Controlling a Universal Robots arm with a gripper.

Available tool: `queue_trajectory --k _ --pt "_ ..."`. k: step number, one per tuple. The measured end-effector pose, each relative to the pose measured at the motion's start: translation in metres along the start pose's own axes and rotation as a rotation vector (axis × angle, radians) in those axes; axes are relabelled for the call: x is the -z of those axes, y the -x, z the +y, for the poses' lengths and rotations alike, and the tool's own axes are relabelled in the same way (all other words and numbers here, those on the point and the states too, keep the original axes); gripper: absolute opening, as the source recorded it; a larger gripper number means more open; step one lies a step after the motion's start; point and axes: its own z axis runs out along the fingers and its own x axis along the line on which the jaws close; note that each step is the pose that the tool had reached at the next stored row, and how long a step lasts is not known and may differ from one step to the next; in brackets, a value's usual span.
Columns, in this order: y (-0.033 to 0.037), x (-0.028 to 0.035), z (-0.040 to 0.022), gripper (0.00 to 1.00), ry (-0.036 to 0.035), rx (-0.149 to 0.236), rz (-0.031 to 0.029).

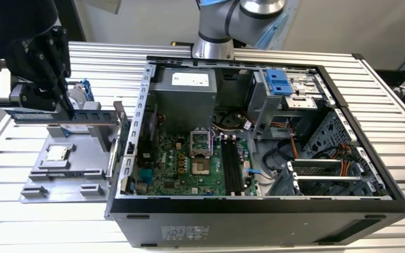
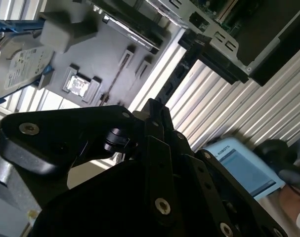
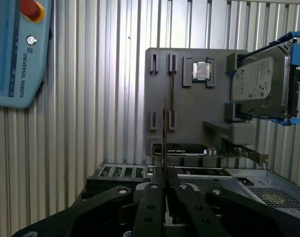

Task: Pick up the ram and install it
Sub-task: 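Pick up the ram and move it above insertion slot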

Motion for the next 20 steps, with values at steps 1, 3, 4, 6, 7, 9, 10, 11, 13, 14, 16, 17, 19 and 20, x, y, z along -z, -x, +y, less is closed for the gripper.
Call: queue_trajectory --k 1,3,4,6,7,9,10,11,13,14,16,17,19,20 --pt "-0.0001 0.0 -0.0028 0.0 0.001 0.0 0.0" --pt "-0.0002 0.0001 -0.0081 0.0 0.0031 0.0 -0.0001" --pt "-0.0003 0.0002 -0.011 0.0 0.0043 0.0 -0.0002" --pt "-0.0004 0.0002 -0.0171 0.0 0.0067 0.0 -0.0003" --pt "-0.0005 0.0003 -0.0204 0.0 0.008 0.0 -0.0002" --pt "-0.0006 0.0005 -0.027 0.0 0.0103 0.0 -0.0002" --pt "-0.0007 0.0005 -0.0301 0.0 0.0113 0.0 -0.0003" --pt "-0.0008 0.0005 -0.0335 0.0 0.0123 0.0 -0.0003" --pt "-0.0009 0.0006 -0.0401 0.0 0.0142 -0.001 -0.0004" --pt "-0.001 0.0006 -0.0437 0.0 0.0152 -0.001 -0.0005" --pt "-0.0012 0.0008 -0.0497 0.0 0.0172 -0.001 -0.0004" --pt "-0.0012 0.0009 -0.0529 0.0 0.0182 -0.001 -0.0004" --pt "-0.0014 0.001 -0.0592 0.0 0.0199 -0.001 -0.0005" --pt "-0.0015 0.001 -0.0624 0.0 0.0209 -0.001 -0.0005"
